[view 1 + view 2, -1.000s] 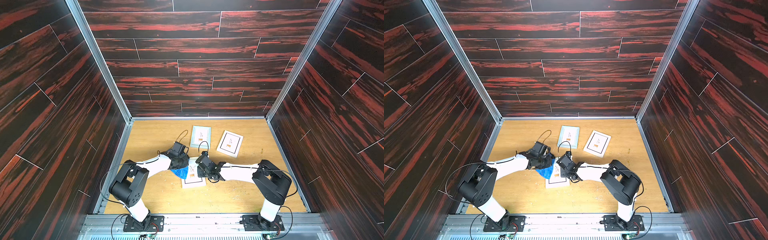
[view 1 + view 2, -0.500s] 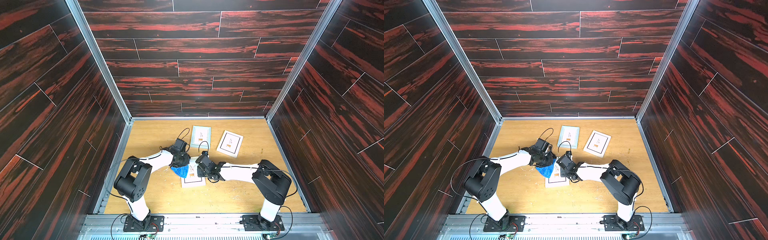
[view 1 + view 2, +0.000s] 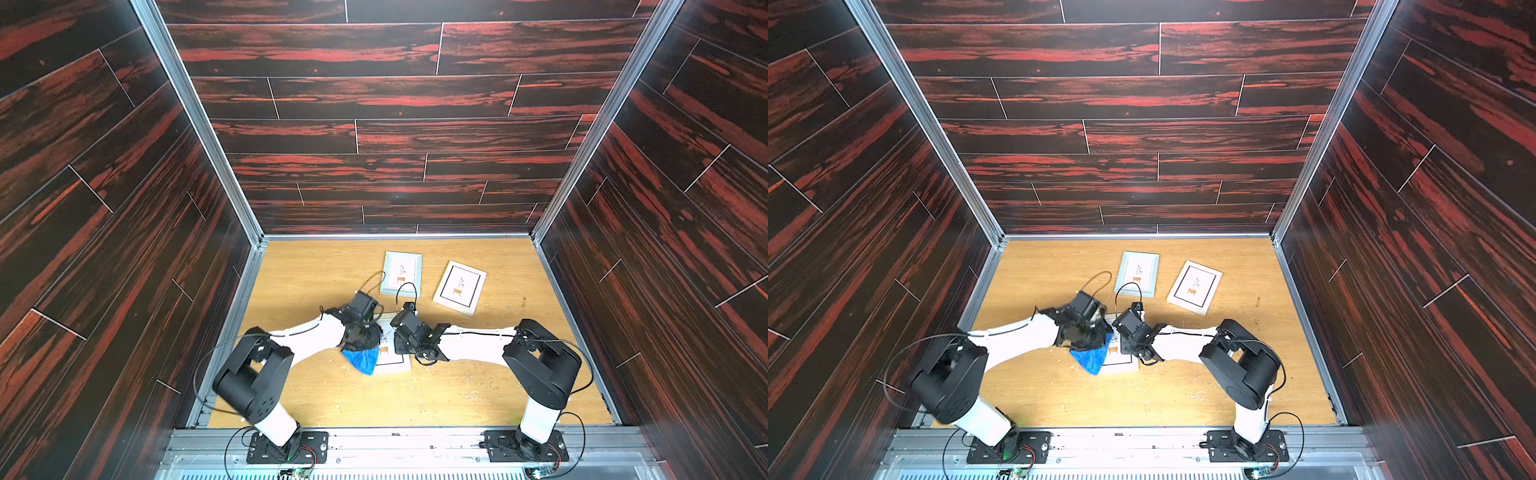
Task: Wipe the picture frame with a cloth
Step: Wipe the dirt from the picture frame.
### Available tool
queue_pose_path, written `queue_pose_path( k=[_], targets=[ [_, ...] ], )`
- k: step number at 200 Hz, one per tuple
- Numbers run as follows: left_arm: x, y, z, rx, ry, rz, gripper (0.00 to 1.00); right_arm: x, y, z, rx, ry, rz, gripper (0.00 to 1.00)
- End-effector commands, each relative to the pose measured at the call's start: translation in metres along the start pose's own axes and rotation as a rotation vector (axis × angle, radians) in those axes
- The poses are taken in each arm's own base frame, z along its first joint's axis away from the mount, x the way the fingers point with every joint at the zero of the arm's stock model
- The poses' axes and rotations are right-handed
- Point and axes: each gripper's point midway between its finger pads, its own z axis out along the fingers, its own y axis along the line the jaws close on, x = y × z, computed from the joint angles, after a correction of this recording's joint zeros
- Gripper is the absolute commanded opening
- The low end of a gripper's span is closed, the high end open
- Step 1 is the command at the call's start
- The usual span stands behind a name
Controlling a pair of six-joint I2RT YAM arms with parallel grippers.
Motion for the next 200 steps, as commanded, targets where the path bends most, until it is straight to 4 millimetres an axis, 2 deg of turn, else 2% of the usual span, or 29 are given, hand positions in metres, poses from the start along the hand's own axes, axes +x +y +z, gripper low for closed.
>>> queue_pose_path(
  k=[1, 16, 54, 73, 95, 137, 154, 169, 200],
  targets=[
    [-0.024, 0.027, 0.001, -0.085, -0.002, -0.005, 0.00, 0.017, -0.018, 0.007, 0.071, 0.050, -0.002, 0.00],
    [-0.019, 0.019, 0.000, -0.055, 0.004, 0.001, 0.00, 0.019, -0.019, 0.007, 0.073, 0.052, 0.000, 0.00],
    [0.051, 0.015, 0.000, -0.014, 0.085, -0.027, 0.00, 0.018, -0.019, 0.009, 0.076, 0.052, -0.002, 0.00],
    [0.073, 0.013, 0.001, 0.008, 0.107, -0.049, 0.00, 0.018, -0.018, 0.010, 0.074, 0.056, -0.006, 0.00],
    [0.075, 0.009, 0.006, 0.039, 0.109, -0.080, 0.00, 0.016, -0.017, 0.009, 0.074, 0.052, -0.005, 0.00],
    [0.076, -0.032, 0.020, 0.200, 0.129, -0.127, 0.00, 0.018, -0.015, 0.007, 0.060, 0.052, 0.012, 0.00],
    [0.075, -0.041, 0.024, 0.245, 0.124, -0.148, 0.00, 0.020, -0.015, 0.008, 0.058, 0.055, 0.012, 0.00],
    [0.073, -0.031, 0.026, 0.214, 0.106, -0.175, 0.00, 0.021, -0.015, 0.007, 0.063, 0.058, 0.012, 0.00],
    [0.069, 0.021, 0.014, 0.077, 0.046, -0.217, 0.00, 0.018, -0.020, 0.004, 0.083, 0.043, 0.010, 0.00]
  ],
)
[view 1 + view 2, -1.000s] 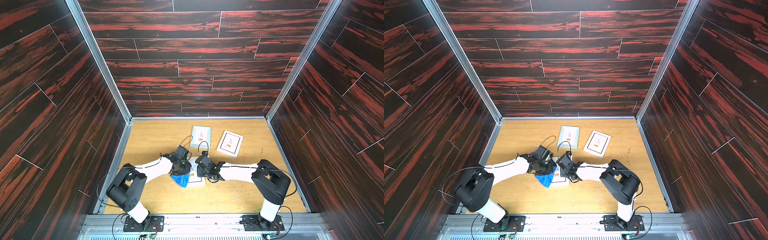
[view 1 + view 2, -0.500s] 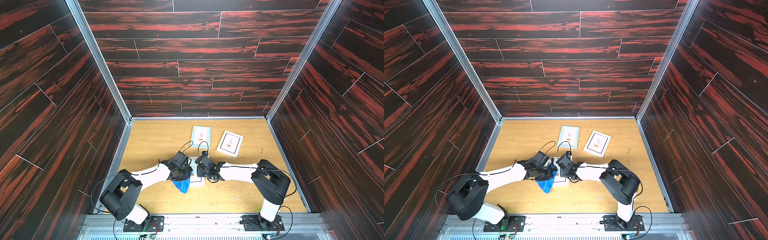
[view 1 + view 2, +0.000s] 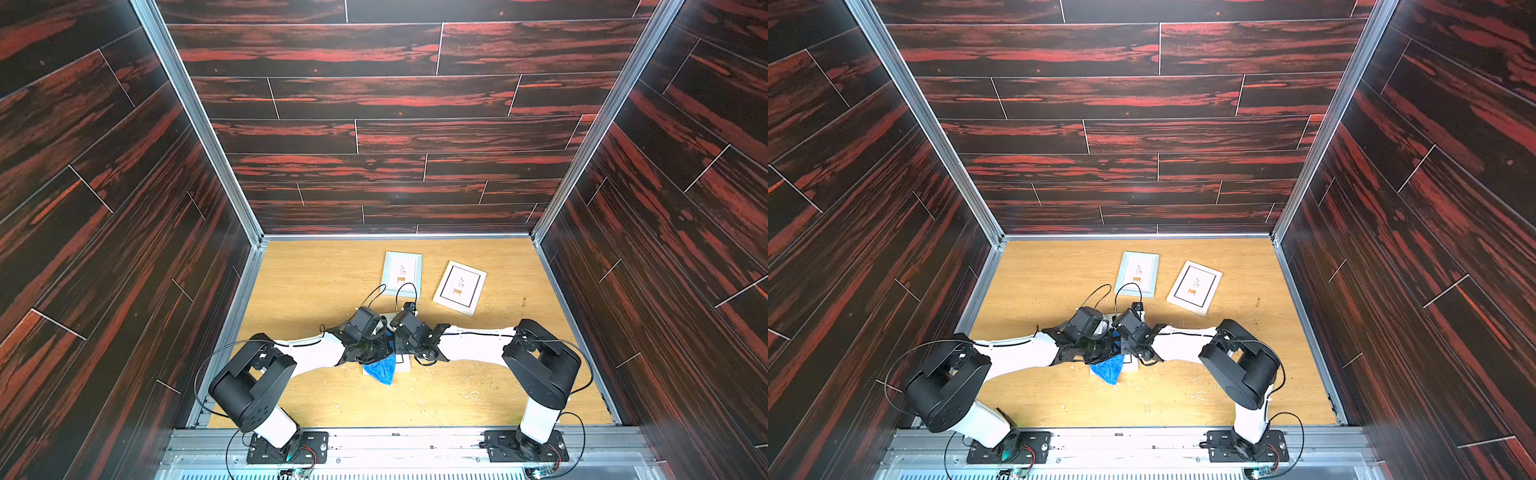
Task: Wipe the picture frame with a cloth
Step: Wipe the dirt from the picture frame.
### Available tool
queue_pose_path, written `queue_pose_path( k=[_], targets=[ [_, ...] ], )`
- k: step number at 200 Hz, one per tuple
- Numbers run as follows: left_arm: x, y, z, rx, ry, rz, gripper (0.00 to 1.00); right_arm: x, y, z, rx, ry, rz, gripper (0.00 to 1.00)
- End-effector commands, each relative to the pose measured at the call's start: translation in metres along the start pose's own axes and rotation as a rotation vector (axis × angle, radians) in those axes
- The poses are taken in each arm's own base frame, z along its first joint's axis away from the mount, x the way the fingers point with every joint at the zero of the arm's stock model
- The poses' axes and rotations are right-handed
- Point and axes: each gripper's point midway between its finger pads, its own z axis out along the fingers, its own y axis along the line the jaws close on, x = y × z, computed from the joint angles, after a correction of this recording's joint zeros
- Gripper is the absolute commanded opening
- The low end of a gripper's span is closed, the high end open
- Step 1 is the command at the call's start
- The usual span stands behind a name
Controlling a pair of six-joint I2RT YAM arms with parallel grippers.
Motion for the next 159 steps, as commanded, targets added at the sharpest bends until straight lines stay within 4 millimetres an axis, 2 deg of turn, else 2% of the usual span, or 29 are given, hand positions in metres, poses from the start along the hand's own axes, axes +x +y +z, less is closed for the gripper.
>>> queue_pose_path(
  k=[1, 12, 24, 65, 89, 106, 125, 137, 159],
  targets=[
    [0.009, 0.064, -0.016, -0.209, -0.006, -0.074, 0.00, 0.017, -0.020, 0.003, 0.079, 0.048, -0.002, 0.00],
    [0.009, 0.071, -0.025, -0.256, -0.017, -0.053, 0.00, 0.018, -0.021, 0.003, 0.081, 0.048, -0.002, 0.00],
    [0.010, 0.068, -0.027, -0.251, -0.015, -0.045, 0.00, 0.018, -0.020, 0.004, 0.079, 0.050, 0.000, 0.00],
    [0.018, 0.030, -0.002, -0.176, 0.029, -0.004, 0.00, 0.019, -0.020, 0.005, 0.075, 0.051, 0.001, 0.00],
    [0.015, 0.031, -0.002, -0.184, 0.021, -0.004, 0.00, 0.020, -0.023, 0.004, 0.085, 0.051, -0.002, 0.00],
    [0.003, 0.040, -0.014, -0.218, -0.025, 0.004, 0.00, 0.020, -0.024, 0.004, 0.086, 0.051, -0.002, 0.00],
    [-0.019, 0.045, -0.028, -0.222, -0.096, 0.004, 0.00, 0.021, -0.022, 0.005, 0.076, 0.052, -0.001, 0.00],
    [-0.036, 0.042, -0.035, -0.204, -0.154, 0.010, 0.00, 0.020, -0.021, 0.005, 0.072, 0.052, 0.001, 0.00],
    [-0.067, 0.023, -0.040, -0.139, -0.266, 0.042, 0.00, 0.020, -0.021, 0.004, 0.073, 0.050, -0.001, 0.00]
  ],
)
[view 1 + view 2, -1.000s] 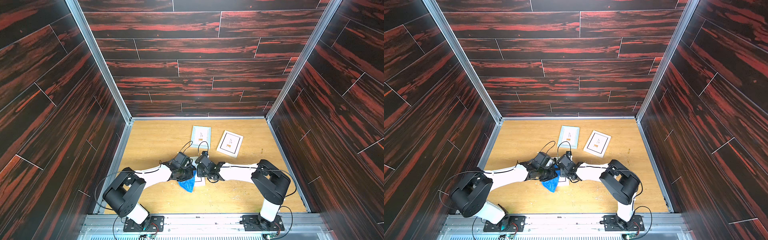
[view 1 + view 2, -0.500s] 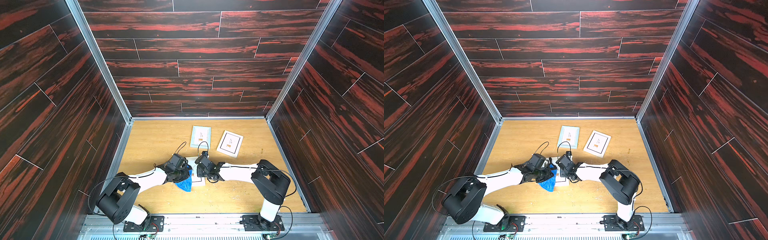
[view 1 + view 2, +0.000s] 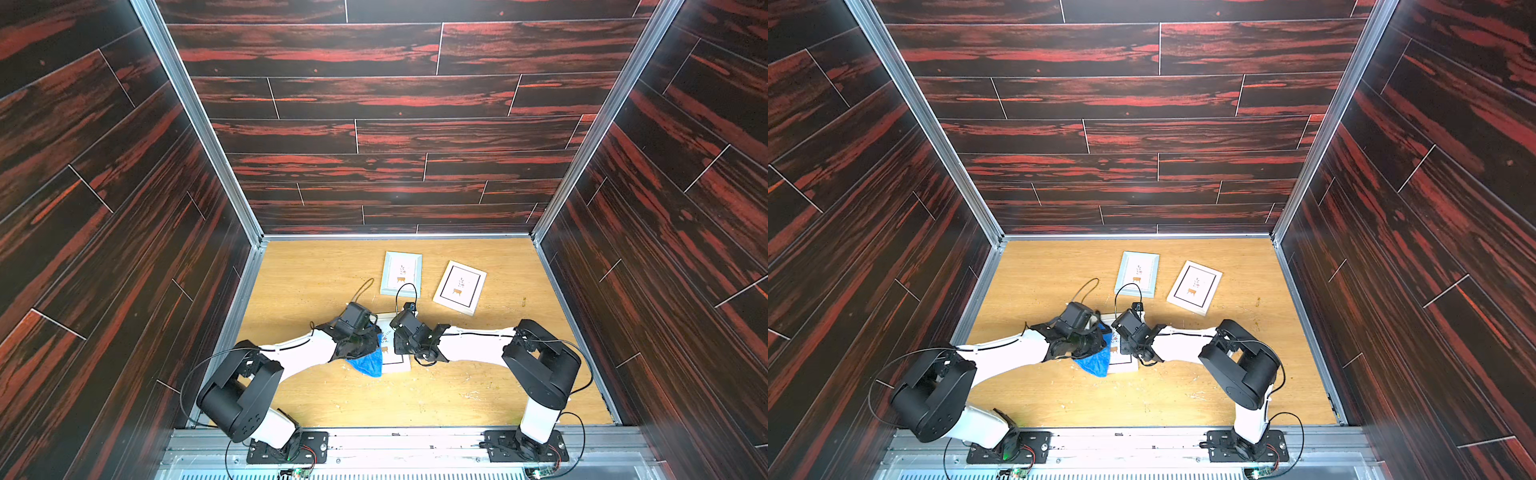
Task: Wipe the picture frame with a cloth
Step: Wipe the dirt from the picture frame.
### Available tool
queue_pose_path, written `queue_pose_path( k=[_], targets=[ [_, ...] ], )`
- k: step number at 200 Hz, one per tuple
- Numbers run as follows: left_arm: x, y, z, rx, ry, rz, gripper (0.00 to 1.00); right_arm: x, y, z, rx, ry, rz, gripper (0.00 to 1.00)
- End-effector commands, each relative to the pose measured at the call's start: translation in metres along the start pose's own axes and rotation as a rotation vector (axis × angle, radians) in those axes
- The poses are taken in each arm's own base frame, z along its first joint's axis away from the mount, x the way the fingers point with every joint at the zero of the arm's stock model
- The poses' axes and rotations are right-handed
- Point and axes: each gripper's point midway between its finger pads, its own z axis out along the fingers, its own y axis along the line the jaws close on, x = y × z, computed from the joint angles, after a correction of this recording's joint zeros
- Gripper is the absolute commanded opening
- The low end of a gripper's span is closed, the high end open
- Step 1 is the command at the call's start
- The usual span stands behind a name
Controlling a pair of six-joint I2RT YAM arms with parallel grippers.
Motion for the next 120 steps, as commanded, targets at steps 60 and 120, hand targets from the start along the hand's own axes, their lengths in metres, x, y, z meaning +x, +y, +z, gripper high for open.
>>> queue_pose_path(
  k=[60, 120],
  targets=[
    [-0.070, -0.035, 0.038, 0.085, -0.144, -0.017, 0.00, 0.020, -0.021, 0.001, 0.069, 0.054, -0.005, 0.00],
    [-0.076, 0.000, 0.024, 0.014, -0.157, -0.049, 0.00, 0.019, -0.020, 0.003, 0.073, 0.054, -0.010, 0.00]
  ],
)
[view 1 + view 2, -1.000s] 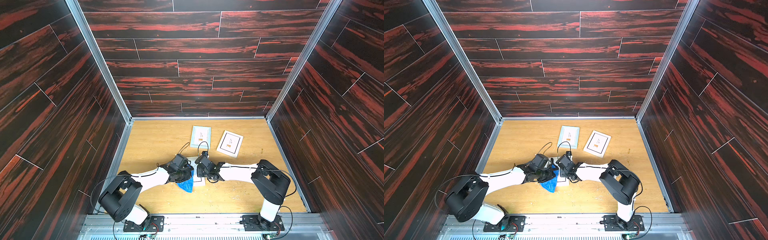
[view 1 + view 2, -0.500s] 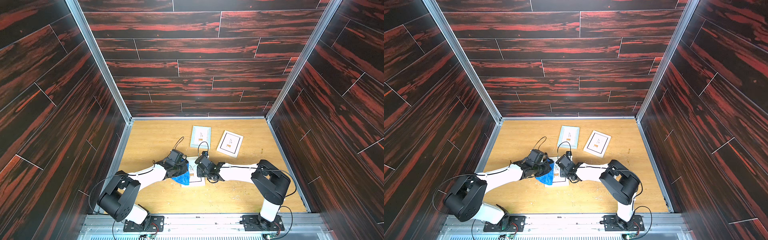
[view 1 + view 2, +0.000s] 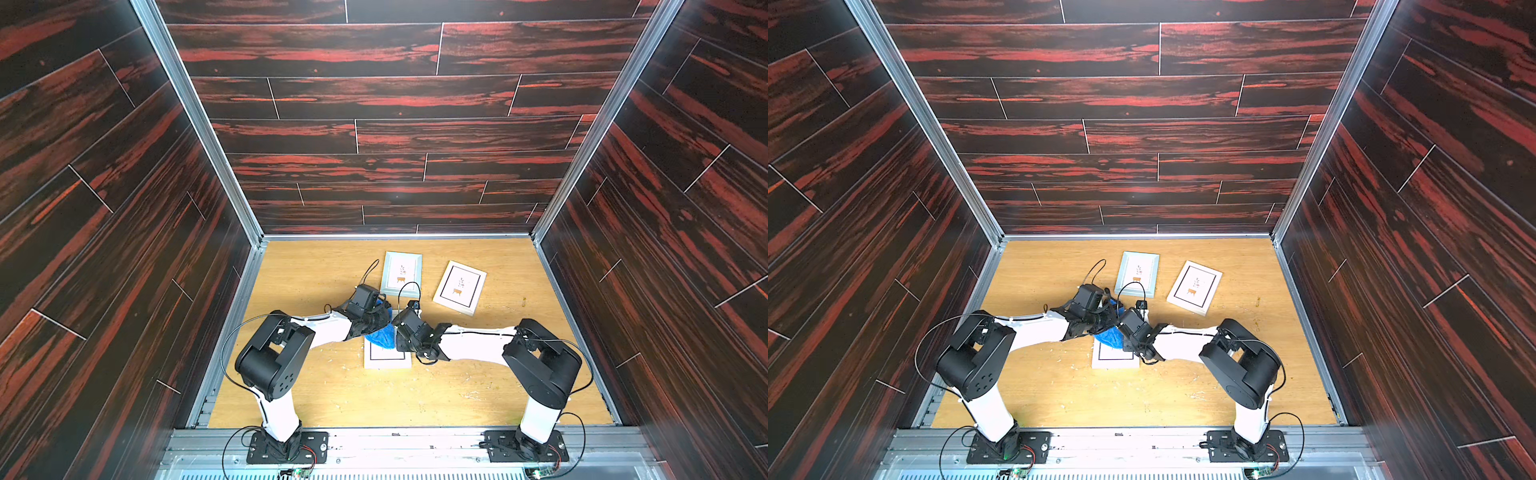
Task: Wipe the picture frame with a cloth
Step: Wipe the dirt from the picture frame.
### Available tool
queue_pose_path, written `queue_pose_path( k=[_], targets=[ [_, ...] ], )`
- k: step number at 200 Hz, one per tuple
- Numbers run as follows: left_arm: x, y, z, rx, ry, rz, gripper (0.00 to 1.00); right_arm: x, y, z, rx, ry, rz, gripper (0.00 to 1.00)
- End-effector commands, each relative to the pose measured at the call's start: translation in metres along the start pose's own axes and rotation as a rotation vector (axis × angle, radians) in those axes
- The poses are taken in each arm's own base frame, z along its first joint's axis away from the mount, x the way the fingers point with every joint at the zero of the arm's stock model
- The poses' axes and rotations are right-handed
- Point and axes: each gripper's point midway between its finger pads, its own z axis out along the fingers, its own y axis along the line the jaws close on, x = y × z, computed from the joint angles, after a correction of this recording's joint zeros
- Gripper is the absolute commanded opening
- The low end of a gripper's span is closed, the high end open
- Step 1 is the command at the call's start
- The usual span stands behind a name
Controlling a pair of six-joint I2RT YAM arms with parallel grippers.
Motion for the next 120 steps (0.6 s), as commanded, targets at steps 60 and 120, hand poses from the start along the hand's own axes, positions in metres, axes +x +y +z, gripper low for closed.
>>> queue_pose_path(
  k=[60, 120],
  targets=[
    [-0.015, 0.021, -0.019, -0.068, -0.037, 0.042, 0.00, 0.025, -0.008, 0.005, 0.034, 0.083, -0.044, 0.00],
    [0.002, -0.001, 0.017, -0.021, 0.032, 0.024, 0.00, 0.027, -0.004, 0.004, 0.031, 0.084, -0.049, 0.00]
  ],
)
